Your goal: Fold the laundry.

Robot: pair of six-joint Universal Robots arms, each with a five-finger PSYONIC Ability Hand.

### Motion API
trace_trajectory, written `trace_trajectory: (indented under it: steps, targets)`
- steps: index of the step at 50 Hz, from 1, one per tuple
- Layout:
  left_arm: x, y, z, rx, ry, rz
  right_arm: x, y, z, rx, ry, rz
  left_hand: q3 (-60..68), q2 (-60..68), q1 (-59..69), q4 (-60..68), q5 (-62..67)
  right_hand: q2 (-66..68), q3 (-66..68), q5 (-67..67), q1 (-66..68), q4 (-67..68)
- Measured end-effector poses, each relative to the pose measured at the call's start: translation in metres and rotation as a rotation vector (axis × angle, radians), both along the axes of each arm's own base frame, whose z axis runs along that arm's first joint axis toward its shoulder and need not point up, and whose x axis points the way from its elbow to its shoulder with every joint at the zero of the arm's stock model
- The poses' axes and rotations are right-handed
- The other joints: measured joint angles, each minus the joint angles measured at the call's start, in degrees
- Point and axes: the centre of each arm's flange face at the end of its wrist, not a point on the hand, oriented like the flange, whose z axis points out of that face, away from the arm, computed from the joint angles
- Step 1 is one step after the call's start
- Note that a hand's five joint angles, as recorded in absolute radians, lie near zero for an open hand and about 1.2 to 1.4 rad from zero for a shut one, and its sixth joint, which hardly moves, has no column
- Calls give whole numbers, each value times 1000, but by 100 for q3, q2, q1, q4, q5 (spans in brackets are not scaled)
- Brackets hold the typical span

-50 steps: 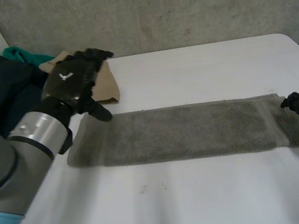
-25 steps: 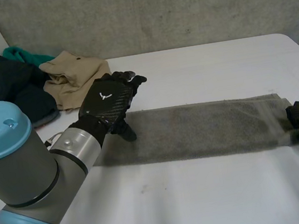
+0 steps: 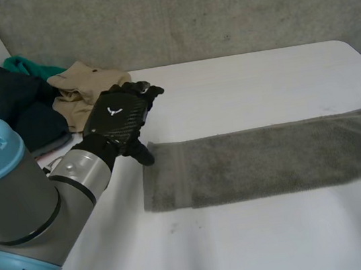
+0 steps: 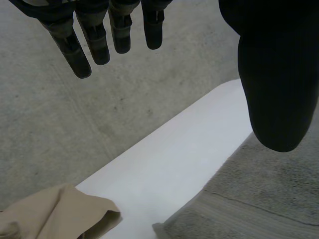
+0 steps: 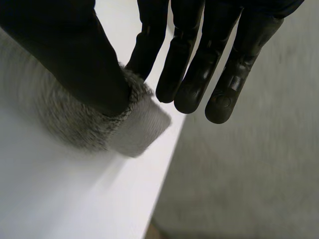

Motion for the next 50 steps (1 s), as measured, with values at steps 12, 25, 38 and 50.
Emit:
trace_trajectory:
  steps: [12, 25, 38, 50]
  targets:
    - [28, -18, 20, -51, 27, 117, 227, 81, 43, -180, -167, 686, 0, 0, 0, 0, 0, 10, 30, 19, 0, 7]
    - [47, -21, 9, -14, 7, 191, 345, 189, -44, 2, -177, 1161, 0, 0, 0, 0, 0, 10, 30, 19, 5, 7]
    - [40, -27, 13, -34, 18, 173, 312, 157, 9, 56, -410, 890, 0, 0, 0, 0, 0, -5486, -5565, -5228, -4712, -5456]
    - [-12, -36, -26, 27, -27, 59, 206, 108, -14, 294, -399, 413, 0, 0, 0, 0, 1, -5404, -5451, -5174, -4646, -5410]
